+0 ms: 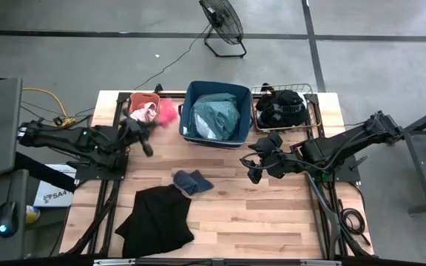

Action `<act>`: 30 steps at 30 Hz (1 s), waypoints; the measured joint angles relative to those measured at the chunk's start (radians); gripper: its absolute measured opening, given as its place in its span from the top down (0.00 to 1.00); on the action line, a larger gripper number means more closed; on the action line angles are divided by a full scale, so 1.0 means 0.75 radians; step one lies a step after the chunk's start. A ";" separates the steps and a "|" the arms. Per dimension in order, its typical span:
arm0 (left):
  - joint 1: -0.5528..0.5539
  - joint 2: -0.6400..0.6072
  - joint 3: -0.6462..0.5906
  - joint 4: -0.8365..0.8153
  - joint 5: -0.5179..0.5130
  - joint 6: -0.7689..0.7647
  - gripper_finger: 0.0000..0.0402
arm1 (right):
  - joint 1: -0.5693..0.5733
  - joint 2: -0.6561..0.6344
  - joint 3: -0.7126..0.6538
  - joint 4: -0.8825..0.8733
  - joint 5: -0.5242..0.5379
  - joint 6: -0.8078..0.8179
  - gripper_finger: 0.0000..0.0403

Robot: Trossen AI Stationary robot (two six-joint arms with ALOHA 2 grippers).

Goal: Pick & Place Cloths
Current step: Put the pink sock into the orange bin

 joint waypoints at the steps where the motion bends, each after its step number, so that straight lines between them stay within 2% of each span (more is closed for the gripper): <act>1: 0.000 -0.002 0.000 -0.016 -0.118 -0.031 1.00 | 0.000 0.000 0.000 0.000 0.000 0.000 0.31; 4: 0.001 -0.002 0.000 -0.126 -0.419 -0.133 1.00 | 0.000 0.000 0.000 0.000 0.000 0.000 0.31; 6: 0.001 0.006 0.000 -0.212 -0.550 -0.225 1.00 | 0.000 0.000 0.000 0.000 0.000 0.000 0.31; 8: 0.012 0.025 0.000 -0.271 -0.610 -0.309 1.00 | 0.000 0.000 0.000 0.000 0.000 -0.001 0.31; 11: 0.093 0.053 0.000 -0.309 -0.607 -0.356 1.00 | 0.000 0.000 0.000 0.000 0.001 0.000 0.31; 14: 0.236 0.099 -0.001 -0.305 -0.508 -0.375 1.00 | 0.000 0.000 0.000 0.002 0.001 0.002 0.31; 18: 0.487 0.169 -0.001 -0.339 -0.289 -0.433 1.00 | 0.000 0.000 0.000 0.003 0.001 0.003 0.31; 26: 1.018 0.361 -0.001 -0.490 0.259 -0.437 1.00 | 0.000 0.000 0.000 0.002 0.001 0.002 0.31; 30: 1.188 0.464 -0.002 -0.500 0.394 -0.385 1.00 | 0.000 0.000 0.000 0.001 0.001 0.000 0.31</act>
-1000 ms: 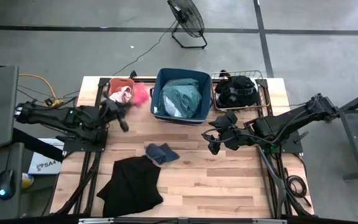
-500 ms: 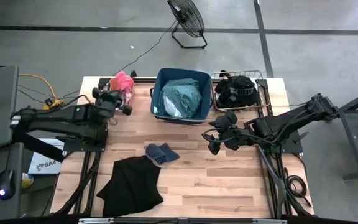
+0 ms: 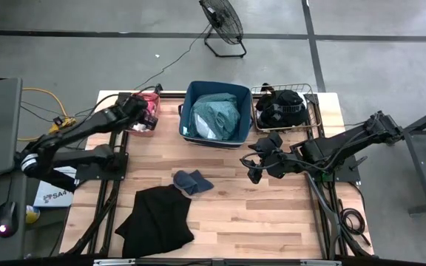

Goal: Pick & Place Cloths
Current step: Put the pink sock into the orange bin

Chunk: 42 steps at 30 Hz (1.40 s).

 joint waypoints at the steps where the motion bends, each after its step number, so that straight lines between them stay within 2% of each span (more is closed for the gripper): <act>1: 0.032 0.027 0.000 -0.001 0.025 0.010 1.00 | 0.000 0.000 0.000 0.000 0.000 -0.001 0.31; 7: 0.157 0.198 0.001 -0.024 0.255 0.076 1.00 | 0.000 0.000 0.000 0.000 0.000 -0.001 0.31; 17: 0.182 0.479 0.006 0.004 0.273 0.102 1.00 | 0.000 0.000 0.000 -0.001 0.000 -0.001 0.31; 34: 0.182 0.483 0.003 0.000 0.318 0.117 0.99 | 0.000 0.000 0.000 -0.002 0.000 -0.001 0.31; 37: 0.182 0.470 0.010 -0.021 0.292 0.117 0.95 | 0.000 0.000 0.000 -0.002 0.000 0.000 0.31; 42: 0.182 0.432 0.099 -0.145 0.292 0.146 0.76 | 0.000 0.000 0.000 -0.002 0.000 0.000 0.31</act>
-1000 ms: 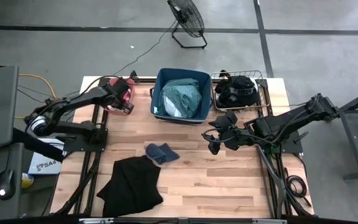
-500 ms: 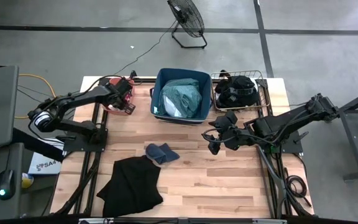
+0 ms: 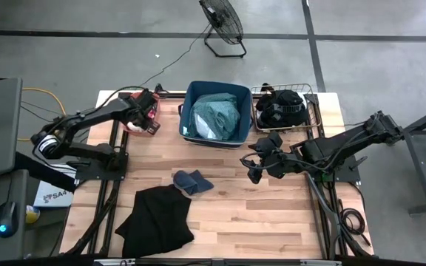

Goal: Pick & Place Cloths
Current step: Put the pink sock into the orange bin, then put the blue sock into the orange bin

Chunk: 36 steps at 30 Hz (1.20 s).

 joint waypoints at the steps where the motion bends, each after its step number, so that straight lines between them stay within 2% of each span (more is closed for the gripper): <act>1: 0.000 -0.008 0.022 -0.024 0.000 0.001 0.72 | 0.000 0.000 0.000 0.000 0.000 0.000 0.31; 6: 0.000 -0.063 0.107 -0.142 0.027 -0.008 0.54 | -0.001 0.000 0.000 0.000 0.000 0.004 0.31; 9: 0.000 -0.104 0.131 -0.175 0.090 -0.009 0.47 | 0.000 0.000 0.000 0.000 -0.003 0.004 0.31; 13: -0.001 -0.156 0.148 -0.202 0.186 -0.008 0.44 | 0.000 0.000 0.000 0.000 -0.005 0.004 0.31; 18: -0.045 -0.237 0.154 -0.218 0.472 0.051 0.45 | 0.000 0.000 0.000 0.000 -0.005 0.004 0.31; 21: -0.154 -0.285 0.154 -0.222 0.592 0.070 0.48 | -0.001 0.000 0.000 0.000 -0.005 0.004 0.31; 23: -0.263 -0.302 0.154 -0.208 0.618 0.071 0.49 | 0.000 0.000 0.000 0.000 -0.004 0.004 0.31; 30: -0.669 -0.295 0.154 -0.173 0.574 0.167 0.53 | 0.000 0.000 0.000 0.001 -0.005 0.005 0.31; 36: -0.929 -0.247 0.154 -0.015 0.483 0.166 0.53 | -0.001 0.000 0.000 0.001 -0.005 0.005 0.31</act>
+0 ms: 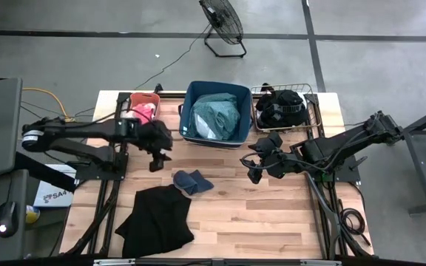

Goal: Pick & Place Cloths
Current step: Put the blue sock into the orange bin

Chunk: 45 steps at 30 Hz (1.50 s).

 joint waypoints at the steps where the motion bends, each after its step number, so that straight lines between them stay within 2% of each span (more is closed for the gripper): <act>1: -0.032 0.015 0.000 0.023 -0.015 0.000 0.53 | 0.001 0.000 0.000 0.000 0.000 0.000 0.31; 8: -0.200 0.147 0.000 0.135 -0.050 0.101 0.53 | 0.000 0.000 0.000 0.000 0.000 0.000 0.31; 14: -0.271 0.301 0.001 0.273 -0.076 0.150 0.53 | 0.001 0.000 0.000 0.000 0.000 0.000 0.31; 17: -0.287 0.374 0.002 0.336 -0.067 0.171 0.53 | 0.001 0.000 -0.001 0.000 -0.004 0.000 0.31; 25: -0.287 0.524 0.002 0.452 0.099 0.191 0.53 | 0.001 0.000 -0.002 0.000 -0.016 0.000 0.31; 38: -0.286 0.727 0.002 0.537 0.104 0.246 0.53 | 0.001 0.000 -0.125 0.057 -0.040 0.100 0.31; 41: -0.286 0.732 0.002 0.548 0.105 0.249 0.57 | 0.001 0.000 -0.129 0.067 -0.040 0.096 0.31; 45: -0.286 0.731 0.002 0.550 0.129 0.270 0.76 | 0.001 0.000 -0.129 0.103 -0.039 0.060 0.31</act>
